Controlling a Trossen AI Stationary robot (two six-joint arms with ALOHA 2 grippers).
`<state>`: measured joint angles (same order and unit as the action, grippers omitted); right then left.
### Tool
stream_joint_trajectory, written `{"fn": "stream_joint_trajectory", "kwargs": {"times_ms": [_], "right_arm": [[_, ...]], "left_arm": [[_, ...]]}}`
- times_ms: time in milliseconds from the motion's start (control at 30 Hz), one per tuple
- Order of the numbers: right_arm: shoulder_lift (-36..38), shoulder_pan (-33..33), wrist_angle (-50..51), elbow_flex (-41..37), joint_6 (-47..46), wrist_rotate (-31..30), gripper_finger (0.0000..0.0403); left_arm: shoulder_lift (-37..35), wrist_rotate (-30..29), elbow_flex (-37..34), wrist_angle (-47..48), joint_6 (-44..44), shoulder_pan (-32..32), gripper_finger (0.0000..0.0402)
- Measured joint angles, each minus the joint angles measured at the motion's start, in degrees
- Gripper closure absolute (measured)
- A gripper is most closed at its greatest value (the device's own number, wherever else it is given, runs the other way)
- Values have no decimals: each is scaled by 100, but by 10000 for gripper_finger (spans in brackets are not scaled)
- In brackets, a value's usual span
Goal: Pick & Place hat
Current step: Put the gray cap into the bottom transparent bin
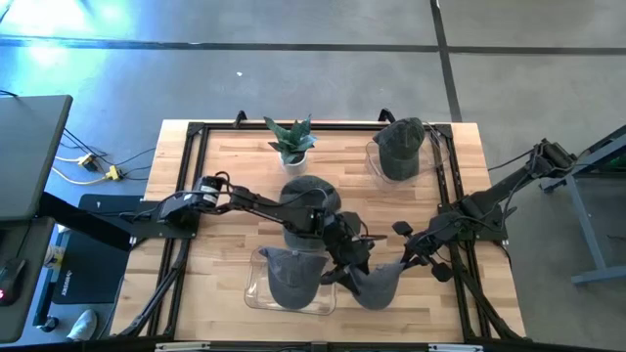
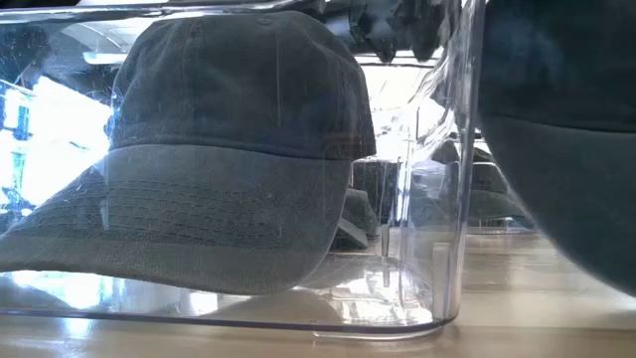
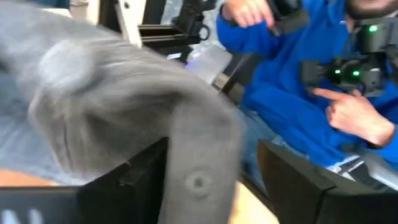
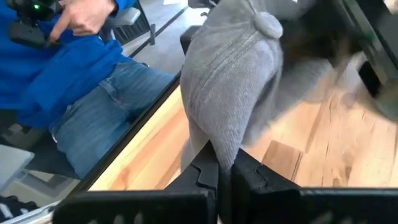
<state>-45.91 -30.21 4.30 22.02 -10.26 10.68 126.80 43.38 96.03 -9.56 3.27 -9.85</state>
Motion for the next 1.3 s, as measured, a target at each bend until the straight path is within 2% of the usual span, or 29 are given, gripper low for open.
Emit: {"fn": "stream_joint_trajectory", "kwargs": {"times_ms": [167,400,600,800,933,1100,1200,1300], "right_arm": [[222,-276,61,0,-22,-25,399],[516,-669,60,0,-164,-74,401],[488,-885,57,0,-175,-97,390],[268,-869,-250,-95,-284,-671,358],[5,-724,-559,-220,-322,-731,302],[-346,-468,-1326,-504,-144,-674,209],[-478,-374,-1663,-676,44,-196,161],[-509,-346,-2120,-854,108,365,137]], "left_arm": [[0,-661,2,39,-12,-204,258],[-2,-525,2,1,1,-258,389],[-129,-376,7,6,0,-151,381],[-225,-474,7,9,-76,129,398],[-212,-484,4,56,-87,363,395],[-212,-288,4,85,-87,589,395],[-212,-222,4,72,-87,677,395],[-210,-90,4,78,-87,737,395]]}}
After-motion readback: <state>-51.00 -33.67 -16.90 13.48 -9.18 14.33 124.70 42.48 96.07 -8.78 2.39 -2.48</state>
